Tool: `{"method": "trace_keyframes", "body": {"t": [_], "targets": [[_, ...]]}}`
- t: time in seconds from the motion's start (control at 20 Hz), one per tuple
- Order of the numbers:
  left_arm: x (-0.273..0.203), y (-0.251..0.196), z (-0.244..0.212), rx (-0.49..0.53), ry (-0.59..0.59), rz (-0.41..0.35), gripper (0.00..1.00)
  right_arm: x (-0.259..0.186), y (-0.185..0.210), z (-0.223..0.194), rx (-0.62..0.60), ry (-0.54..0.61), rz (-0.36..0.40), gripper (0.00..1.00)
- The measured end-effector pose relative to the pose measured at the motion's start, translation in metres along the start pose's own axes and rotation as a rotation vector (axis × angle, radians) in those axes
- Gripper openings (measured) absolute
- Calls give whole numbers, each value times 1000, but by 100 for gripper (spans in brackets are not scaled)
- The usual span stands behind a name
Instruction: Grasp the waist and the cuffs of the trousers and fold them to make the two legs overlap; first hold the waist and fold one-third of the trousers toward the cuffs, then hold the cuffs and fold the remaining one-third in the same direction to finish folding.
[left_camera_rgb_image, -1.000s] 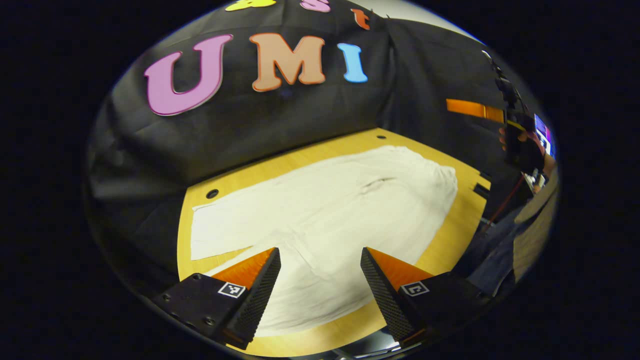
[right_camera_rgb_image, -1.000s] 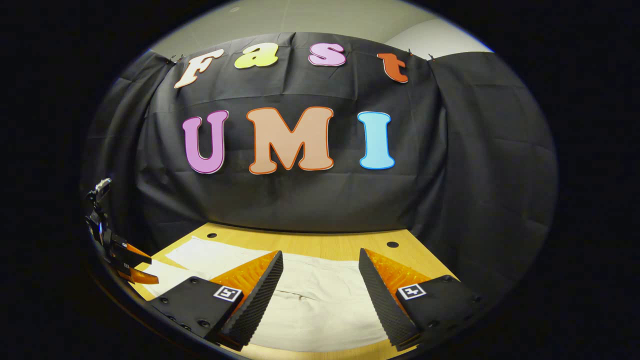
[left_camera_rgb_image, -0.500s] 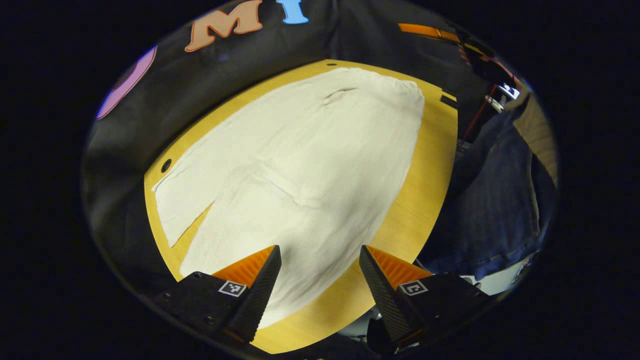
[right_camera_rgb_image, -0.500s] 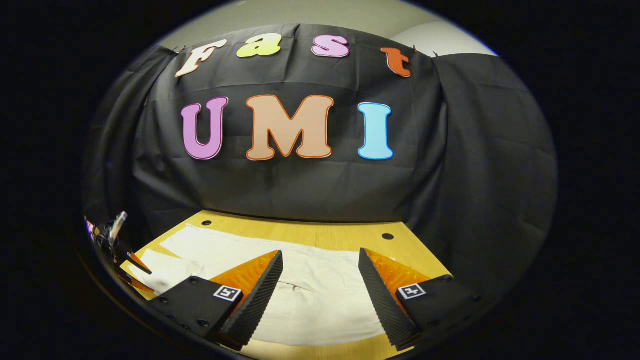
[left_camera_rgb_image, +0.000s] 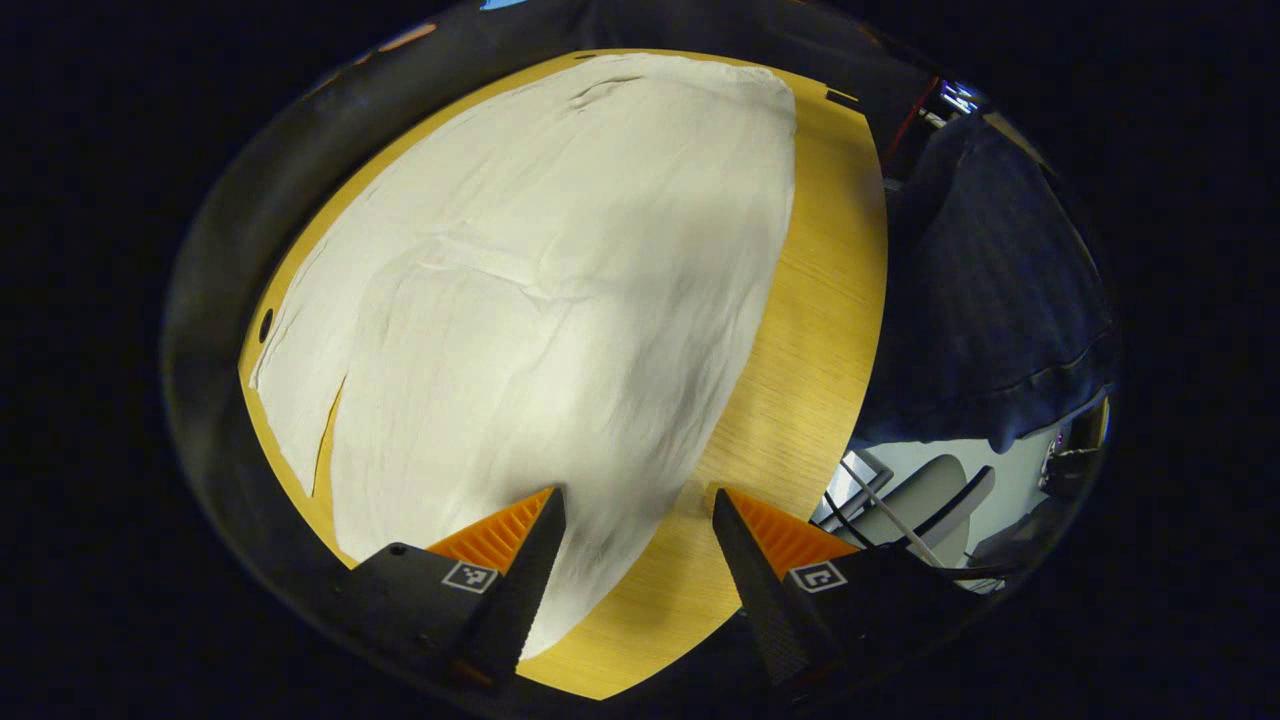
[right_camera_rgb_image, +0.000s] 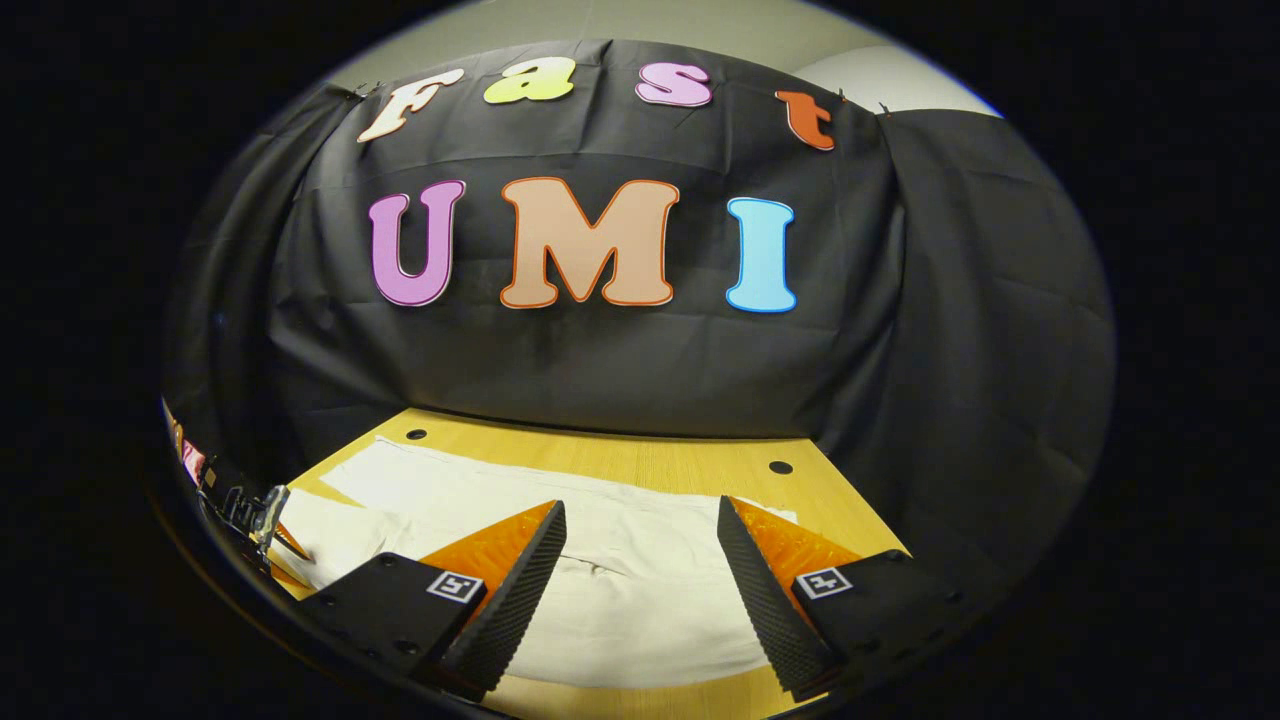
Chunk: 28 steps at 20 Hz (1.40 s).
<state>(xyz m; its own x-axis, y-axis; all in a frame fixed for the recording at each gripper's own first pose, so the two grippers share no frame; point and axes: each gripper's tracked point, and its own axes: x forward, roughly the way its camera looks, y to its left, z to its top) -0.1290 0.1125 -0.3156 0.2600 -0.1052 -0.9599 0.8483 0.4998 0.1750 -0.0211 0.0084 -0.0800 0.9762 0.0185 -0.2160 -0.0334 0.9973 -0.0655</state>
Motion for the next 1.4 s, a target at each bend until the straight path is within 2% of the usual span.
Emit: {"method": "trace_keyframes", "body": {"t": [0.05, 0.3, 0.45, 0.55, 0.6, 0.65, 0.8, 0.95, 1.05, 1.1, 1.15, 1.4], "targets": [[0, 1, -2, 16, 12, -1, 91, 2, 0, 0, -2, 2, 1, 98], [5, -1, -1, 67, 57, -57, 81, 5, 0, -7, -29, 18, 7, 97], [5, 1, -2, 93, 97, -66, 80, 8, 1, -14, -46, 35, 24, 97], [5, 4, -1, 87, 116, -61, 76, 10, 2, -22, -56, 58, 48, 98], [8, 7, 0, 81, 124, -59, 69, 11, 4, -26, -61, 71, 67, 97], [7, 10, -1, 72, 127, -54, 66, 12, 7, -29, -69, 84, 88, 98], [8, 16, 1, 54, 146, -50, 39, 14, 9, -45, -109, 136, 161, 98], [10, 20, 3, 92, 172, -50, 28, 15, 8, -68, -174, 205, 233, 98], [11, 24, 4, 109, 179, -40, 14, 17, 3, -90, -247, 267, 281, 98], [11, 26, 4, 103, 180, -37, 4, 16, -2, -101, -282, 292, 307, 98], [11, 25, 4, 99, 178, -36, 0, 15, -5, -111, -317, 320, 335, 98], [12, 25, 5, 79, 175, -19, 0, 10, -25, -165, -524, 480, 486, 97]]}}
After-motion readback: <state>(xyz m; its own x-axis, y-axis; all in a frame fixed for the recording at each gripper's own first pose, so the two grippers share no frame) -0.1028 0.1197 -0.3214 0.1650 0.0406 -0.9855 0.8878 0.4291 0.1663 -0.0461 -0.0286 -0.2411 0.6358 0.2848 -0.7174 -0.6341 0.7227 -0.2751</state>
